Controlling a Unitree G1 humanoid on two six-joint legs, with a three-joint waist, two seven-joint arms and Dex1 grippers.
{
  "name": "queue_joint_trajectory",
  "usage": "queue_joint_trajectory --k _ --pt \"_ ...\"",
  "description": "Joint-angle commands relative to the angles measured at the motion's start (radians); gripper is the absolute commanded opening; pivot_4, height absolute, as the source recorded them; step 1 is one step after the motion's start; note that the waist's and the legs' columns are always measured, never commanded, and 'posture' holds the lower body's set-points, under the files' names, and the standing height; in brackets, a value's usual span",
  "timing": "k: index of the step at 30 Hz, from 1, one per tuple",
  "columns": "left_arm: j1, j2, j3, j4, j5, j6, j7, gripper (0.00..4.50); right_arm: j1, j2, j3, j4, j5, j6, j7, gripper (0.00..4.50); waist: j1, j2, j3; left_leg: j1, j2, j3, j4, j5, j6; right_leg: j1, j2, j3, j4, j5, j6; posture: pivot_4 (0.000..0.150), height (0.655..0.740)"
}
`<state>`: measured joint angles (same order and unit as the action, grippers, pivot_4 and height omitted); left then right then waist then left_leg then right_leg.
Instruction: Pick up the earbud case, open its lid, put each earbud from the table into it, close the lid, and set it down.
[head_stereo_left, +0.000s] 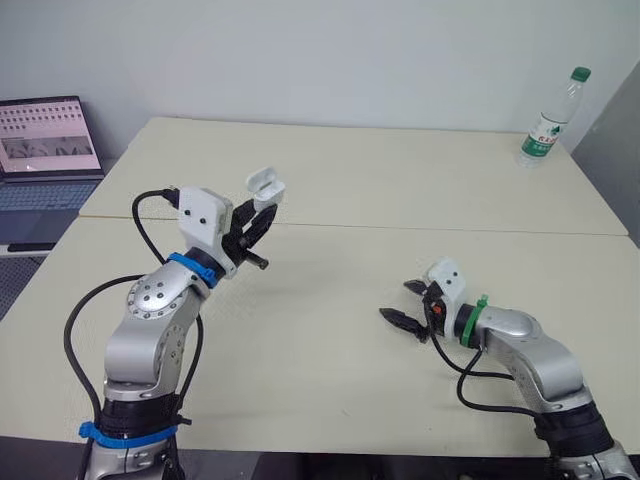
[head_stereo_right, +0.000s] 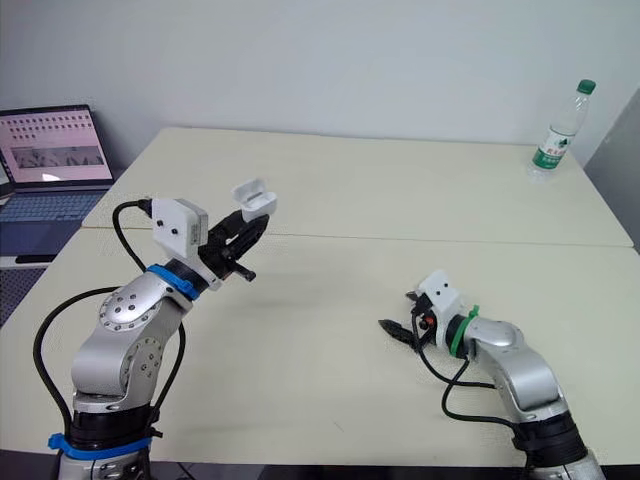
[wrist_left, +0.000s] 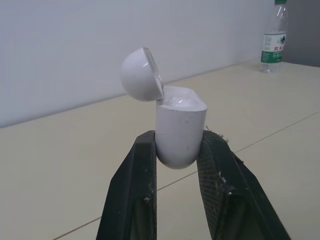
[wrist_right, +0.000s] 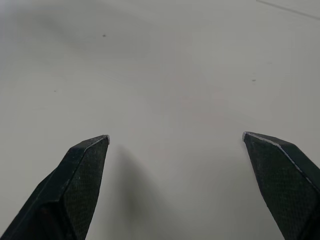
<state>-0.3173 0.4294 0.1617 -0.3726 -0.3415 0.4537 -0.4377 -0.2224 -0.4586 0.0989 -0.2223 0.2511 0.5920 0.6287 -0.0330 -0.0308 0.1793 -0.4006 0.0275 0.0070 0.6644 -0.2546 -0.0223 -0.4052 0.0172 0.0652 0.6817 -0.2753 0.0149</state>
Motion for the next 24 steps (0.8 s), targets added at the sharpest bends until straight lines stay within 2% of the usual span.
queue_joint_trajectory --k 1,8,15,24 --pt "-0.019 0.005 -0.001 -0.041 -0.003 -0.006 0.011 0.75 -0.012 0.01 -0.027 0.001 -0.009 -0.062 -0.018 4.47 0.0 0.0 0.0 0.0 0.0 0.0 0.0 0.0 0.0 0.0 0.0 0.0 0.0 0.0 0.0 0.15 0.74" --pt "-0.031 0.033 0.008 -0.017 -0.011 -0.013 -0.016 0.75 0.009 0.013 -0.061 -0.075 0.09 -0.054 0.027 4.47 0.001 0.0 0.0 0.0 0.0 0.0 -0.001 0.0 0.0 0.0 0.0 0.0 -0.001 0.0 0.0 0.15 0.74" --pt "-0.034 0.037 0.008 -0.014 -0.01 -0.017 -0.022 0.75 -0.001 0.024 -0.086 -0.087 0.078 -0.015 -0.055 4.47 0.001 0.0 0.0 0.0 0.0 0.0 -0.001 0.0 0.0 0.0 0.0 0.0 -0.001 0.0 0.0 0.15 0.74" --pt "-0.016 0.042 0.015 -0.032 -0.013 -0.011 -0.02 0.75 0.033 0.034 -0.064 -0.105 0.074 0.129 -0.145 4.47 0.001 0.0 0.0 0.0 0.0 0.0 -0.001 0.0 0.0 0.0 0.0 0.0 -0.001 0.0 0.0 0.15 0.74"
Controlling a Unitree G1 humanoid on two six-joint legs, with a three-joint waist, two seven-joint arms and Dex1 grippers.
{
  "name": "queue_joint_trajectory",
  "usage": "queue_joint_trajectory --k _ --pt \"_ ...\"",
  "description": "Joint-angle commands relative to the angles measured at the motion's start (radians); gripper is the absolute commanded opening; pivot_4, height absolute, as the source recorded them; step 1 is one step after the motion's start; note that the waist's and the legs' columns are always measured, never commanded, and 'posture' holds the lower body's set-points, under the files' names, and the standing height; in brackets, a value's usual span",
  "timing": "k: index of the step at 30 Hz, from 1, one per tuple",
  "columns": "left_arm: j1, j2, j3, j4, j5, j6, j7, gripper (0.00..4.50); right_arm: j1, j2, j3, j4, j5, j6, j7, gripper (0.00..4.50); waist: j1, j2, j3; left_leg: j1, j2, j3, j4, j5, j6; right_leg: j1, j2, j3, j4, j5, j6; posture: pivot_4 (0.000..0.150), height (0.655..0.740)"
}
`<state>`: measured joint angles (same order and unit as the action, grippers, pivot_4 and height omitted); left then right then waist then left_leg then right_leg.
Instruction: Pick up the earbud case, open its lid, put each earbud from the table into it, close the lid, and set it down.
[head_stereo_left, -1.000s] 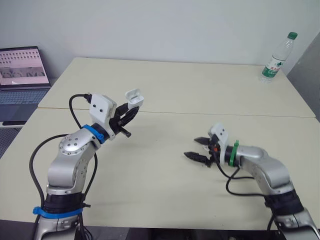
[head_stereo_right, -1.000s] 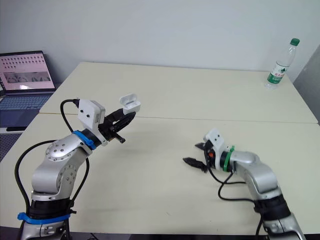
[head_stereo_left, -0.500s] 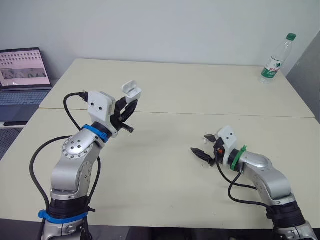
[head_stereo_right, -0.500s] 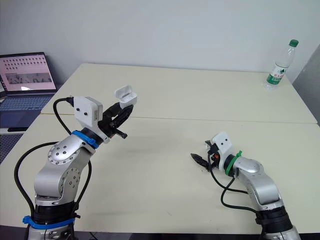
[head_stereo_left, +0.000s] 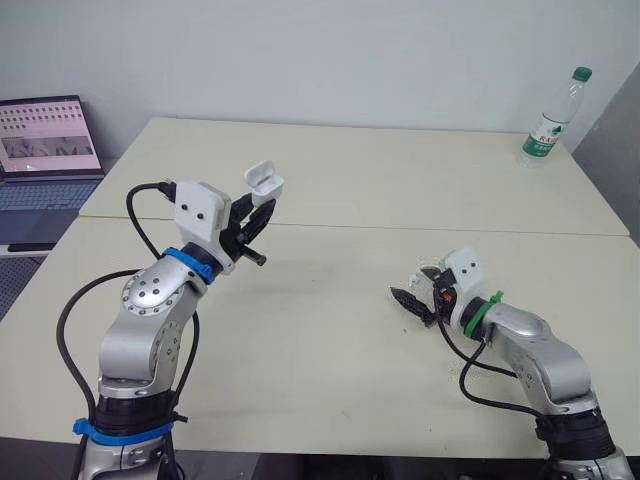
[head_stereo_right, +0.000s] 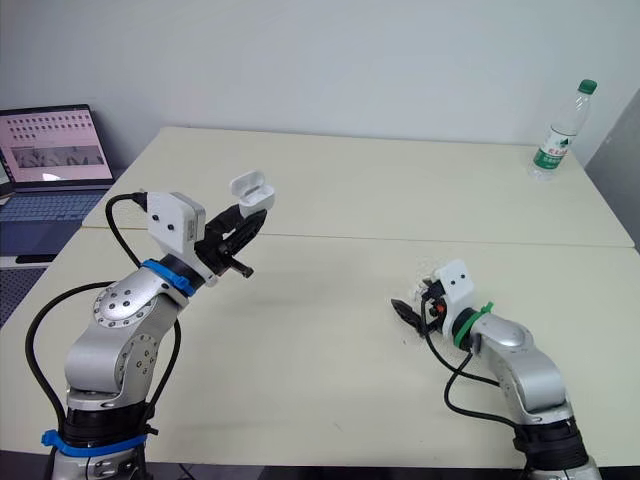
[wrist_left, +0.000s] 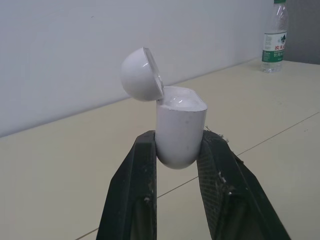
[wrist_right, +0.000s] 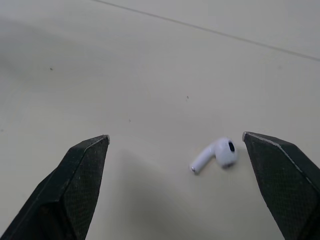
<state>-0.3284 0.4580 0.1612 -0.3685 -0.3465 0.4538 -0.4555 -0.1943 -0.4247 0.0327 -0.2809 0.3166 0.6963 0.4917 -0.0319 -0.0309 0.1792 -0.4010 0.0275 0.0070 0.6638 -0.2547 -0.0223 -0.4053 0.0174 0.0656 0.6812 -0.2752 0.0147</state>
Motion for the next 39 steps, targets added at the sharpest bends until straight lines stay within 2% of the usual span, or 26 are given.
queue_joint_trajectory --k 1,15,28,39 --pt "-0.004 0.015 0.016 -0.035 -0.008 -0.011 -0.002 0.75 0.005 0.0 0.013 -0.043 0.008 0.032 -0.002 4.47 0.0 0.0 0.0 0.0 0.0 0.0 0.0 0.0 0.0 0.0 0.0 0.0 0.0 0.0 0.0 0.15 0.74" --pt "-0.006 0.026 0.012 -0.042 -0.009 -0.006 0.001 0.75 -0.048 0.057 0.071 0.098 -0.04 -0.001 0.0 4.47 -0.002 -0.002 -0.001 0.001 0.001 0.001 0.0 0.0 0.0 0.0 0.001 0.001 0.0 0.0 0.0 0.15 0.74" --pt "0.009 0.045 0.025 -0.047 -0.016 -0.007 -0.002 0.75 -0.022 -0.042 0.056 0.063 -0.043 0.093 0.027 4.47 0.004 -0.005 -0.003 0.001 0.0 0.0 0.0 0.0 0.0 0.0 0.0 0.0 0.0 0.0 0.0 0.15 0.74" --pt "0.004 0.058 0.025 -0.039 -0.018 -0.006 -0.007 0.75 -0.033 -0.009 0.02 0.039 -0.034 0.197 -0.053 4.47 0.004 -0.007 -0.004 0.001 0.0 0.0 0.0 0.0 0.0 0.001 0.0 0.0 0.0 0.0 0.0 0.15 0.74"
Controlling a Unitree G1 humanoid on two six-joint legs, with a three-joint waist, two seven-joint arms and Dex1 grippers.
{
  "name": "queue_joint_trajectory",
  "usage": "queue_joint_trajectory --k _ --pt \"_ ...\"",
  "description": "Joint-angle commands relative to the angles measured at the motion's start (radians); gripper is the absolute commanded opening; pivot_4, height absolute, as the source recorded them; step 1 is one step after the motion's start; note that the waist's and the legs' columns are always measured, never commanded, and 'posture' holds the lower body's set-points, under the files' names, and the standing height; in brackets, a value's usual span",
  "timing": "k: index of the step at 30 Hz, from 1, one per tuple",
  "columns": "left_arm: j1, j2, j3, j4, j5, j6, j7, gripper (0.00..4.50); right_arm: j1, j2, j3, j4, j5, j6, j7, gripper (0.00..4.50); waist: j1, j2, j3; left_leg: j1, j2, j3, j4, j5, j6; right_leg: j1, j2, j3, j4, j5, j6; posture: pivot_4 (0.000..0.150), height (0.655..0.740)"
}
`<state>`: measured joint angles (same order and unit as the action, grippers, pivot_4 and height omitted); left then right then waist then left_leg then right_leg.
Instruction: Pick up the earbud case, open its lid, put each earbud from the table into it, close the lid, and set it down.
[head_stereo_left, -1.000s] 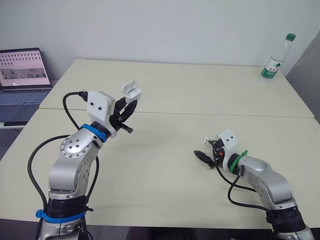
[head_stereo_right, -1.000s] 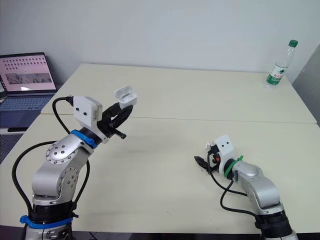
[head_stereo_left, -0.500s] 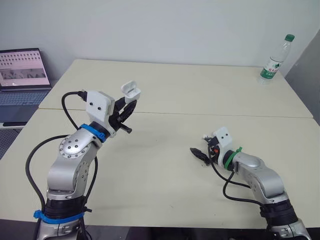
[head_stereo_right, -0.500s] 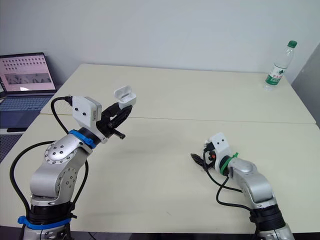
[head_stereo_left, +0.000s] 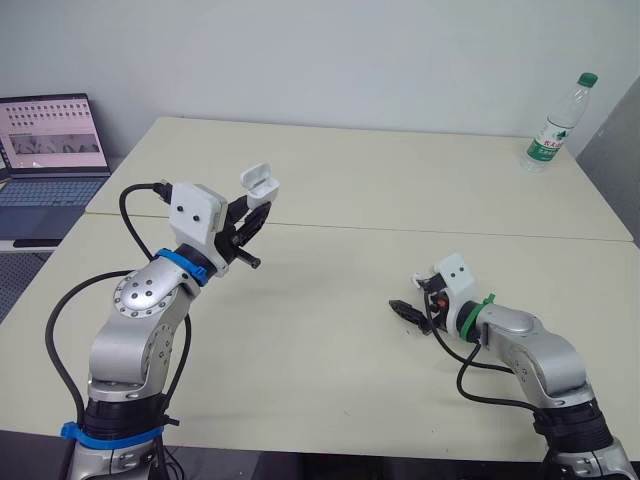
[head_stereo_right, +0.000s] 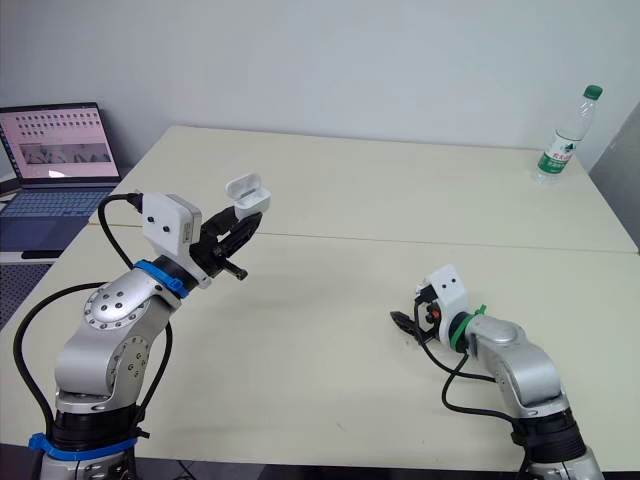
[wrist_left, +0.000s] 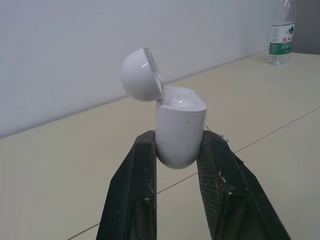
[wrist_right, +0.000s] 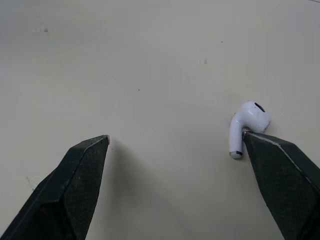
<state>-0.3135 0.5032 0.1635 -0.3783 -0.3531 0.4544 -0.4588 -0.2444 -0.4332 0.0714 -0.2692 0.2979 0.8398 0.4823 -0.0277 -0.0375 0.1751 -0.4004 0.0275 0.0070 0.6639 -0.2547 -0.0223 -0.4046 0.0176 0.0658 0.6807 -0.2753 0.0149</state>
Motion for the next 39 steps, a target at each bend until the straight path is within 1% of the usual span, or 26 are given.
queue_joint_trajectory --k 1,18,24,28,31,39 --pt "-0.011 0.014 0.023 -0.03 -0.012 -0.006 -0.004 0.75 0.013 0.001 -0.02 0.033 -0.02 0.052 -0.05 4.47 0.0 -0.001 0.0 0.0 0.0 0.0 0.0 0.0 0.0 0.0 0.0 0.0 0.0 0.0 0.0 0.15 0.74" --pt "-0.016 0.02 0.027 -0.021 -0.006 -0.013 -0.006 0.75 -0.037 0.009 -0.007 0.097 -0.044 -0.008 -0.092 4.47 0.0 -0.001 -0.001 0.0 0.0 0.0 0.0 0.0 0.0 0.0 0.0 0.0 0.0 0.0 0.0 0.15 0.74" --pt "-0.011 0.021 0.025 -0.022 -0.003 -0.017 -0.007 0.75 -0.082 -0.01 0.032 0.194 -0.07 -0.111 -0.02 4.47 -0.004 -0.002 -0.001 0.001 0.0 0.001 0.0 0.0 0.0 0.0 0.0 0.001 0.0 0.0 0.0 0.15 0.74" --pt "-0.009 0.021 0.019 -0.026 0.001 -0.019 -0.009 0.75 -0.113 -0.029 0.052 0.245 -0.071 -0.144 0.048 4.47 -0.004 -0.002 -0.001 0.001 0.001 0.001 0.0 0.0 0.0 0.0 0.0 0.001 0.0 0.0 0.0 0.15 0.74" --pt "-0.008 0.021 0.018 -0.028 0.003 -0.019 -0.009 0.75 -0.126 -0.038 0.062 0.277 -0.086 -0.169 0.074 3.89 -0.004 -0.002 -0.001 0.001 0.001 0.001 0.0 0.0 0.0 0.0 0.0 0.001 0.0 0.0 0.0 0.15 0.74" --pt "-0.008 0.021 0.02 -0.028 0.004 -0.02 -0.007 0.75 -0.145 -0.028 0.067 0.333 -0.12 -0.215 0.093 0.97 -0.005 -0.002 -0.001 0.001 0.001 0.001 0.0 0.0 0.0 0.0 0.0 0.001 0.0 0.0 0.0 0.15 0.74"
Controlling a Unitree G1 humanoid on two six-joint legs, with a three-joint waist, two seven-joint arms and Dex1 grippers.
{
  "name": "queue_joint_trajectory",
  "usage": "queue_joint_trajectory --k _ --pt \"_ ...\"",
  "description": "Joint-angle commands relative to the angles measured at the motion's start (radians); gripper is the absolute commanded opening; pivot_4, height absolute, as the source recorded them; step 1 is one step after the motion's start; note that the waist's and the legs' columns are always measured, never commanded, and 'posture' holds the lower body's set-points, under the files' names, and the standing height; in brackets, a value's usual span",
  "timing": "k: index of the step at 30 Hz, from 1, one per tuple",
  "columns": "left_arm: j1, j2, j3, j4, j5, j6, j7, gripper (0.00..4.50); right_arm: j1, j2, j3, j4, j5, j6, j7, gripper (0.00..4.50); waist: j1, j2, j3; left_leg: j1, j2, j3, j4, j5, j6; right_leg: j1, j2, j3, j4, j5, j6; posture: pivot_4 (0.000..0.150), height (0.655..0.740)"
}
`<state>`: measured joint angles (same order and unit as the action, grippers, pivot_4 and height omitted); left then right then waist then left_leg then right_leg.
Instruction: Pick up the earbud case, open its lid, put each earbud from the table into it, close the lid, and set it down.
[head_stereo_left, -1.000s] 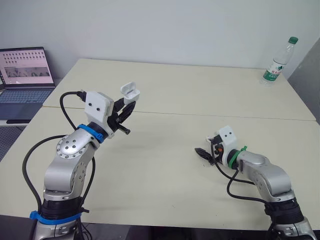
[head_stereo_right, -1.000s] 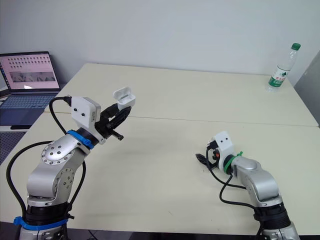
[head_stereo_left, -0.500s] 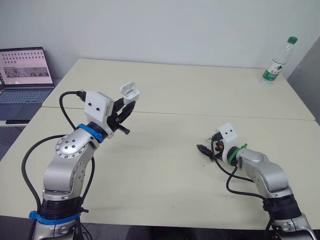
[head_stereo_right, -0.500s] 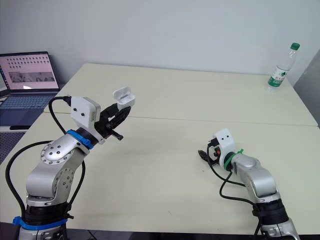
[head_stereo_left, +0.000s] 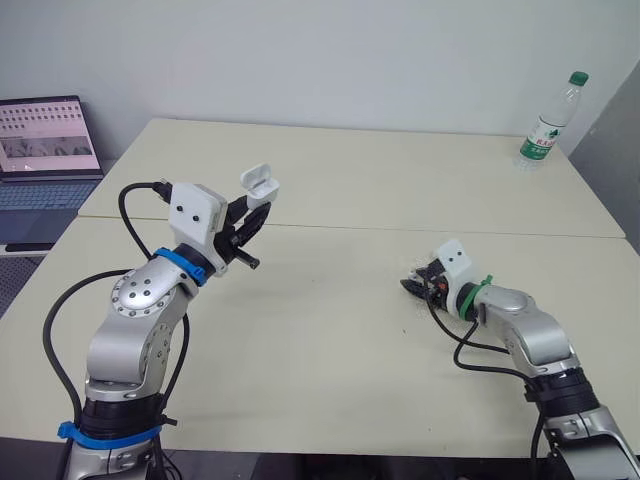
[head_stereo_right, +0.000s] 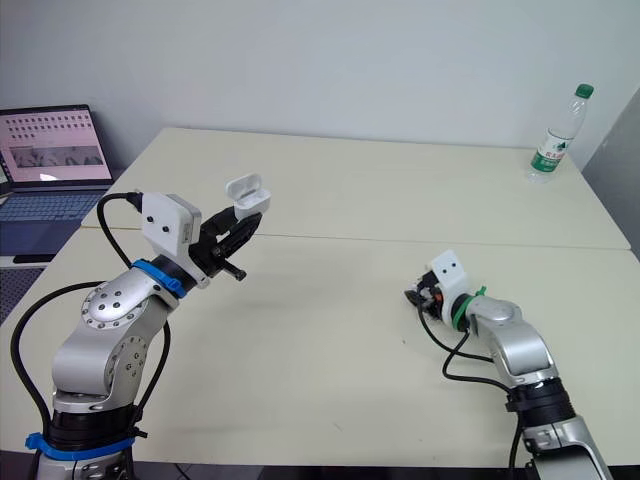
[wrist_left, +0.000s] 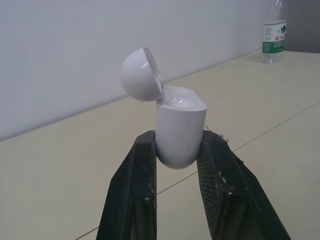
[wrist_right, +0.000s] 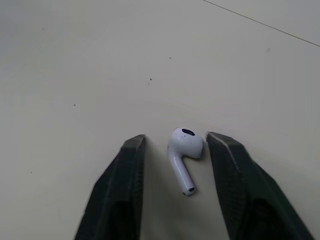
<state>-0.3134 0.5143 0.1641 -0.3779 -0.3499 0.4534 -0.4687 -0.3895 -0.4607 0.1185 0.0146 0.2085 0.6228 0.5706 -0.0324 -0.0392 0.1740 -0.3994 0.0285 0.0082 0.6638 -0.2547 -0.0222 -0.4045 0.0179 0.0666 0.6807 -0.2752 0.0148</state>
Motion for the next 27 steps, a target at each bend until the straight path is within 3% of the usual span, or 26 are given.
queue_joint_trajectory --k 1,2,8,14,18,27 --pt "-0.009 0.009 0.019 -0.028 0.002 -0.019 0.004 0.75 -0.004 -0.001 0.02 0.054 -0.032 -0.003 0.008 0.6 0.0 0.0 0.0 0.0 0.0 0.0 0.0 0.0 0.0 0.0 0.0 0.0 0.0 0.0 0.0 0.15 0.74" --pt "-0.009 0.009 0.018 -0.028 0.002 -0.02 0.004 0.75 -0.007 -0.002 0.019 0.058 -0.032 -0.006 0.011 0.39 0.0 0.0 0.0 0.0 0.0 0.0 0.0 0.0 0.0 0.0 0.0 0.0 0.0 0.0 0.0 0.15 0.74" --pt "-0.009 -0.006 0.012 -0.017 0.004 -0.034 0.008 0.75 -0.017 -0.109 -0.012 0.004 0.022 -0.03 0.182 0.4 0.003 0.0 0.0 0.0 -0.001 0.0 0.0 0.0 0.0 0.0 0.0 0.0 0.0 0.0 0.0 0.15 0.74" --pt "-0.003 -0.067 0.002 0.007 0.012 -0.094 0.03 0.75 -0.094 -0.537 0.024 0.008 -0.012 -0.218 0.652 0.4 0.006 0.006 0.004 -0.002 -0.004 0.001 0.0 -0.001 0.001 -0.001 -0.003 0.0 -0.002 0.0 0.002 0.15 0.74" --pt "-0.002 -0.109 -0.016 0.036 0.034 -0.139 0.043 0.75 -0.078 -0.726 0.052 0.106 -0.099 -0.379 0.801 0.4 0.004 0.006 0.004 -0.001 -0.001 0.0 -0.001 -0.001 0.001 -0.001 -0.001 -0.001 -0.002 0.0 0.001 0.15 0.74" --pt "0.018 -0.171 -0.055 0.04 0.07 -0.188 0.068 0.75 -0.048 -0.764 0.109 0.451 -0.315 -0.79 0.766 0.4 0.0 0.006 0.004 0.001 -0.001 0.005 0.0 0.0 0.001 -0.001 -0.002 0.004 -0.001 -0.001 0.001 0.15 0.74"
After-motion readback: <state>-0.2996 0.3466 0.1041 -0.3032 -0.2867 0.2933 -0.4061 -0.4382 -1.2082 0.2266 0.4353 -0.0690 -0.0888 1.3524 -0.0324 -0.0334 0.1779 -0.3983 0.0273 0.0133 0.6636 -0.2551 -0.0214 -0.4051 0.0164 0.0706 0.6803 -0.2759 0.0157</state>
